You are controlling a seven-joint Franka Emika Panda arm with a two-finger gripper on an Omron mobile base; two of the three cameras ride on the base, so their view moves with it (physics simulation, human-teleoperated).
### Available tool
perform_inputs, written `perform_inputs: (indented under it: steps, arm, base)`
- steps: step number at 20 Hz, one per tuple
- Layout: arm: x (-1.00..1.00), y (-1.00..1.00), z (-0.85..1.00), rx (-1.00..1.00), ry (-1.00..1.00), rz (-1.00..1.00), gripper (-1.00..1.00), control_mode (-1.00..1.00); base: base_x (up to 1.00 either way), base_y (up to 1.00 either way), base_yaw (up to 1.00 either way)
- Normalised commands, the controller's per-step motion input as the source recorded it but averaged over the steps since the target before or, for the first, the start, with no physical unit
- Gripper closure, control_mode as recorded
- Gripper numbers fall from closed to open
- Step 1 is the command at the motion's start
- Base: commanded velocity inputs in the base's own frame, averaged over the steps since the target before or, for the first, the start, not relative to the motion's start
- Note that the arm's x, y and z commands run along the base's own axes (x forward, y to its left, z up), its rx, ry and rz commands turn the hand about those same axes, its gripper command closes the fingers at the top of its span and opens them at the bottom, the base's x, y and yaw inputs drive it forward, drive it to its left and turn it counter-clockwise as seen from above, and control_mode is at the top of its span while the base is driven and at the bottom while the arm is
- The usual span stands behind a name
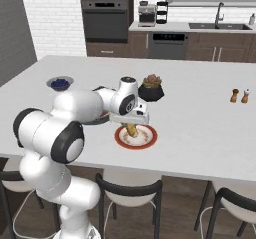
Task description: Place one bun and one sausage from the bowl on each plate.
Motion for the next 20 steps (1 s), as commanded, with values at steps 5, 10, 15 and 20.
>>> perform_inputs:
  steps: [5,10,15,20]
  arm:
    - [0.21,-0.61,-0.19,0.00,0.00,0.01,1.00,-1.00]
    - [0.26,-0.32,-0.48,0.02,0.00,0.01,1.00,-1.00]
    - [0.59,-0.03,-0.04,0.01,0.00,0.02,1.00,-1.00]
    - [0.27,0.23,-0.11,0.00,0.00,0.00,-1.00,-1.00]
  base:
    - [0.00,0.00,0.00]
    - [0.00,0.00,0.00]
    - [0.00,0.00,0.00]
    - [0.00,0.00,0.00]
